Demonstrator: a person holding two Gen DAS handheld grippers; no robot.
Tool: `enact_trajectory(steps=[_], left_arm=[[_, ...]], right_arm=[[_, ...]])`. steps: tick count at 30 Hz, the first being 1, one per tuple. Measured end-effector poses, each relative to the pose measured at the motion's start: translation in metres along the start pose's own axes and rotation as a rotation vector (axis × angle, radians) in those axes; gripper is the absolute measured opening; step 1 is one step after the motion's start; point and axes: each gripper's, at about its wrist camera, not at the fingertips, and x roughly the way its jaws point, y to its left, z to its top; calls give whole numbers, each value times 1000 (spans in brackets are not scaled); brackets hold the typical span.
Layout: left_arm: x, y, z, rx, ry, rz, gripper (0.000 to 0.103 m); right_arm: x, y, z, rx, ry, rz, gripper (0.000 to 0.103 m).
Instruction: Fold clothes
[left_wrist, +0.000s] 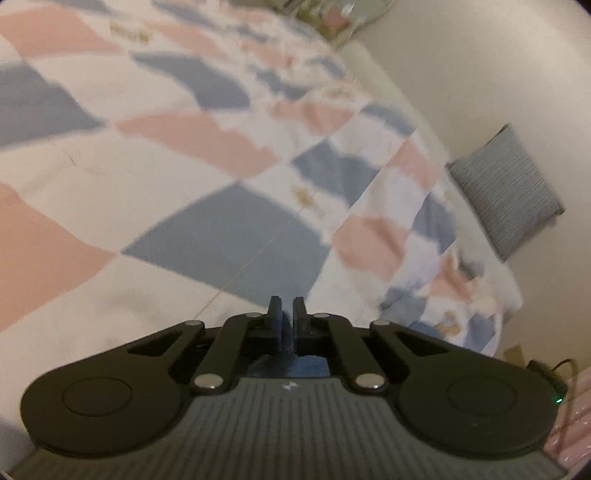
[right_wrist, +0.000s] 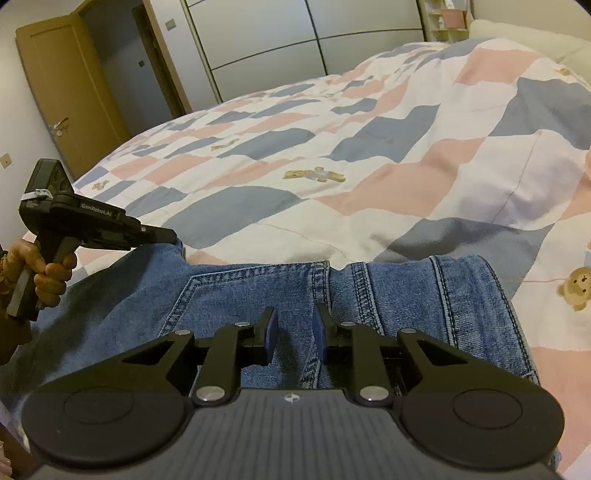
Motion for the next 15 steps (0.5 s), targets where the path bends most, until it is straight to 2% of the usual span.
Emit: enact_trajectory(steps=[2,5,7,9,10,12,15], left_arm=[[-28,-19,-8,77,-26,-10,4],[-43,-42,-35,212,45,-18,4],[-33,-39,-52,243,102,21,12],[-14,-15,-58,182,143,123,8],[-10,1,-58,126,147,145,1],[-24,17,-57,32,100,128,1],[-64,-8,-62,130,12,191,7]], right_arm=[[-7,4,0,-11,-10,-3,32],[-16,10,-1,-32,-20,11,33],[-15,13,-3,-52,-1,26,33],[-9,15,-6,-71,31,20,32],[-3,16,-8,-80,55,3,31],[1,16,-9,-80,64,-3,30],[-9,24,-5,-100,53,2,32]])
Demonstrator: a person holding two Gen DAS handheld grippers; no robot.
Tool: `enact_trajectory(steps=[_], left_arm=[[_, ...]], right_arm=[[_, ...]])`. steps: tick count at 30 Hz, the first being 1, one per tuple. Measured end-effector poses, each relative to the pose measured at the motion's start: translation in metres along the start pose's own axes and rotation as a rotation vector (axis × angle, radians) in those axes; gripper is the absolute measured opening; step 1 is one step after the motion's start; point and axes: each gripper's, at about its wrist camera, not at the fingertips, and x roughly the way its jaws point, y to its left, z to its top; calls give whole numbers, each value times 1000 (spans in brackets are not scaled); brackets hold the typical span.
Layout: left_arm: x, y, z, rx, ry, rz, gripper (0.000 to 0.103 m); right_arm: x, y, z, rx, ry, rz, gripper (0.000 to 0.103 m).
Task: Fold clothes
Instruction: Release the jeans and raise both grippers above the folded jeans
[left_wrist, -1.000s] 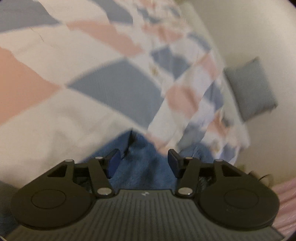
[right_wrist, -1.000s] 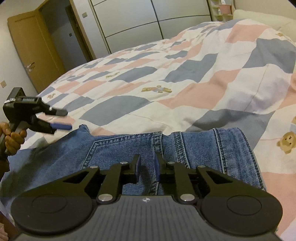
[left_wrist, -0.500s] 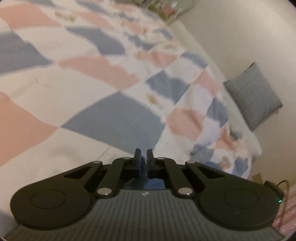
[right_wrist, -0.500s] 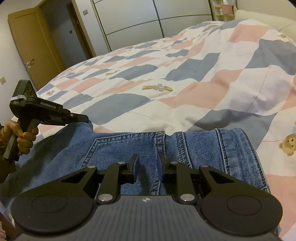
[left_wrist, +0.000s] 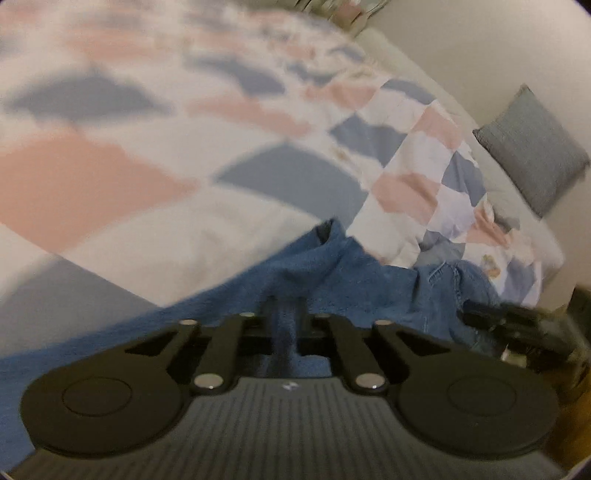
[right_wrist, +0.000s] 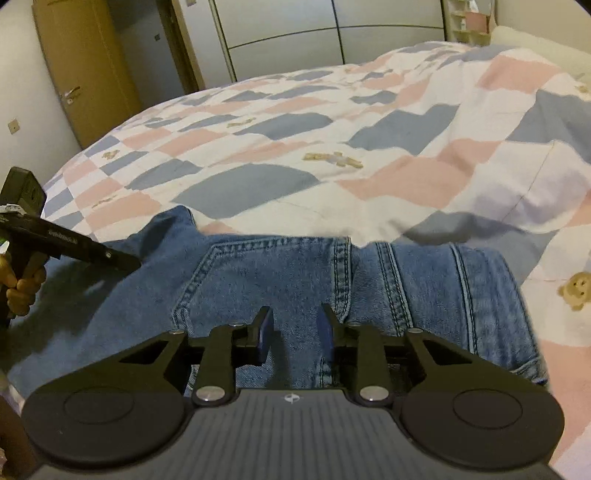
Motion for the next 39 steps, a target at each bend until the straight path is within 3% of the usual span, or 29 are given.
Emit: enact_trajectory(steps=[3,4,8,13,16,19,22,26,28,35,39], left_arm=[[-58,-15,-23,2,-86,-1,21],[-74,-18,-36,-19,-111,46,30],[-119,-28,-95,-140,-145,192,33],[-172,-51,-162,-231,-184,383,66],[-193,-76,-177,-184,-189,506,72],[-214,-102,-186,-117,-208,579,83],[-235,-122,-194,-81,-257,571,87],[-247,-143,-202,-52,-289,555,92],[-246,-150,-205,-41,-296,558,93],[-243,-158,-220,-46,-282,583,95],[-246,-155,-229,-54,-269,618,96]], right_arm=[[-12,14,2,-38,-17,38,35],[-15,19,1,-45,-17,46,36],[-15,35,-16,-23,43,51,41],[-33,59,-42,-26,46,32,46],[-53,79,-51,-45,11,-3,53],[-75,94,-60,-51,-37,-19,66],[-96,104,-68,-56,-67,-35,68],[-125,111,-78,-78,-98,-82,82],[-137,110,-82,-89,-104,-108,85],[-163,101,-98,-75,-109,-154,91],[-165,107,-104,-84,-108,-138,93]])
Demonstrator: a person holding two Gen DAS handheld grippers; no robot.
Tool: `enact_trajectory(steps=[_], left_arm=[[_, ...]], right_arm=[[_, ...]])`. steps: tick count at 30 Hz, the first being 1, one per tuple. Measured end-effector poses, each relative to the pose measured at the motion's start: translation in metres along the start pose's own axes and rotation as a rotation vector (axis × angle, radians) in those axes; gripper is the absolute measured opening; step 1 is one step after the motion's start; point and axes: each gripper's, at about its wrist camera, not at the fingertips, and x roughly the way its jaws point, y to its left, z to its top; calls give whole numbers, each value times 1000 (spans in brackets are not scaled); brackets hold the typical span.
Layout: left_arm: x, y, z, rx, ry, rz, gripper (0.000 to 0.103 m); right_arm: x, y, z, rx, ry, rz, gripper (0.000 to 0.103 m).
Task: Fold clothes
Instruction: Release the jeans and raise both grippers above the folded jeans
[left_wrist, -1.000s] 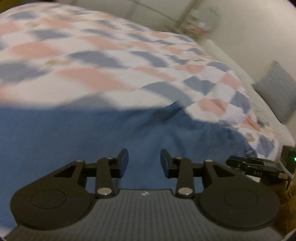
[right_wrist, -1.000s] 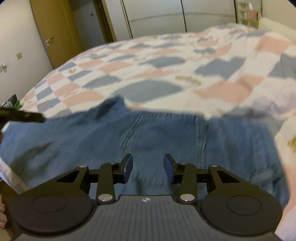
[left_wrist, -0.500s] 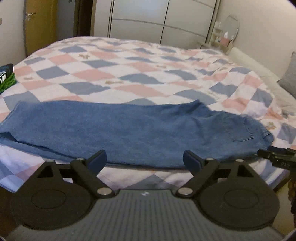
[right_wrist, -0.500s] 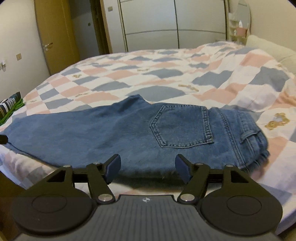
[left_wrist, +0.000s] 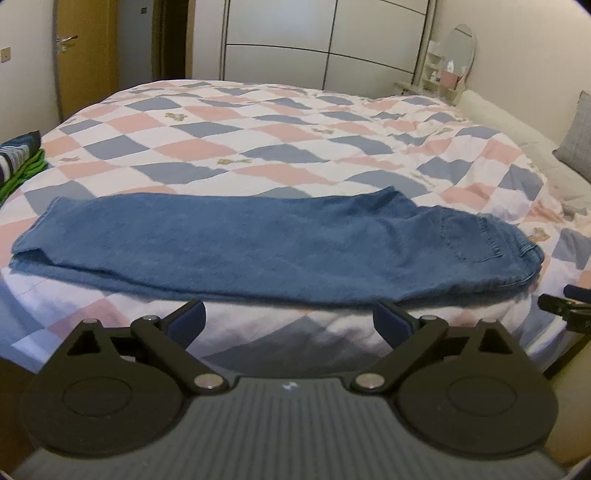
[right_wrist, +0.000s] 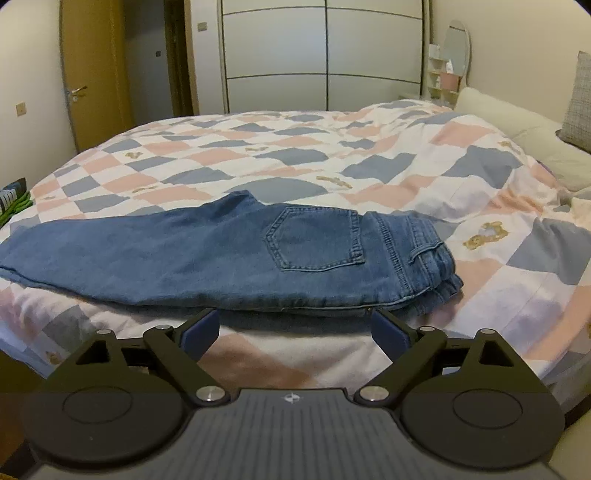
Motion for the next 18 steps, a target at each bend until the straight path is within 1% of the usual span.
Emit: enact_trajectory(steps=[4,8,11,15,18], left_arm=[[-6,10,-6,2,10,55,97],[-12,25,-11,-12,12,110,97],[-17,38,-14,-30,8,138,98],[-20,57,-17,-51,14,167,98],[-24,68,-19,-64,12,175,98]], right_arm=[[0,6,0,-5,-7,40,94],[6,12,2,-14,5,62,94],[12,20,4,-25,20,65,94],[21,38,9,-53,30,89,94],[25,55,13,-69,36,101,95]])
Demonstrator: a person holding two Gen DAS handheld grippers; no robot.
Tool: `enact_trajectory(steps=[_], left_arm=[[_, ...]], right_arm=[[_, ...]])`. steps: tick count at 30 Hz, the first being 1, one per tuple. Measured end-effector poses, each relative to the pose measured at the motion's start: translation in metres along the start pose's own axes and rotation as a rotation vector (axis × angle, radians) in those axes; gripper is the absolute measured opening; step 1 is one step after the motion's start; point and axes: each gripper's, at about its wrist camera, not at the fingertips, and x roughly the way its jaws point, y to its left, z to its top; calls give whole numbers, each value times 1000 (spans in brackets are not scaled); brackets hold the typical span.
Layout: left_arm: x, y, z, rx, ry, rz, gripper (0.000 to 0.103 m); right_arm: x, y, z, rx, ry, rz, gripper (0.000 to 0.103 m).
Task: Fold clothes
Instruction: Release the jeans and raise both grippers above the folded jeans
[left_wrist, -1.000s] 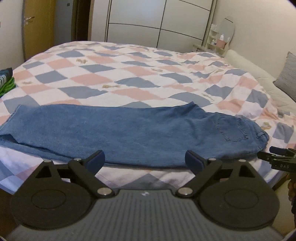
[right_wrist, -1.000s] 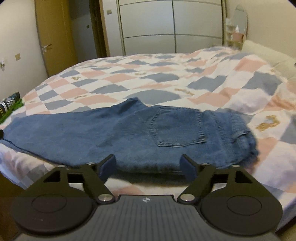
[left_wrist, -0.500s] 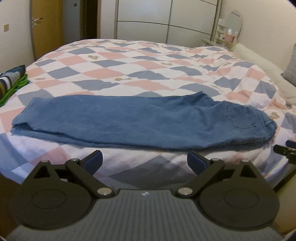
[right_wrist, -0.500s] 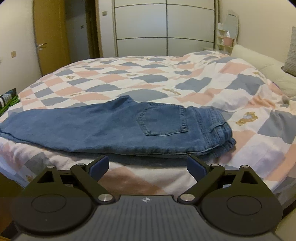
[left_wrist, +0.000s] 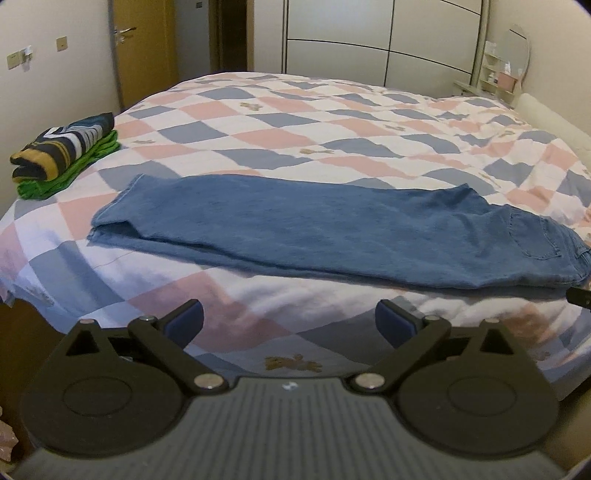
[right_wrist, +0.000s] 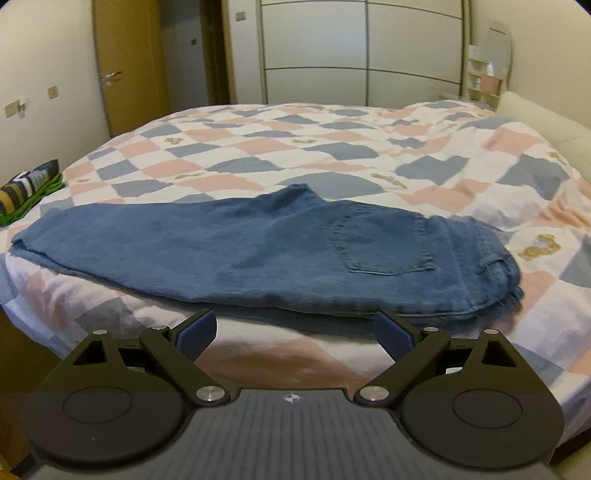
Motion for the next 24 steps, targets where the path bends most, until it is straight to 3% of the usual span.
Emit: enact_trajectory(steps=[8,24], left_arm=[[2,18,-4,-35,5,8,98],[15,33,-9,-72,37,33,98]], right_arm=[[11,36,10,-35,20,-17,95],[29,73,19,-87,30,62,95]])
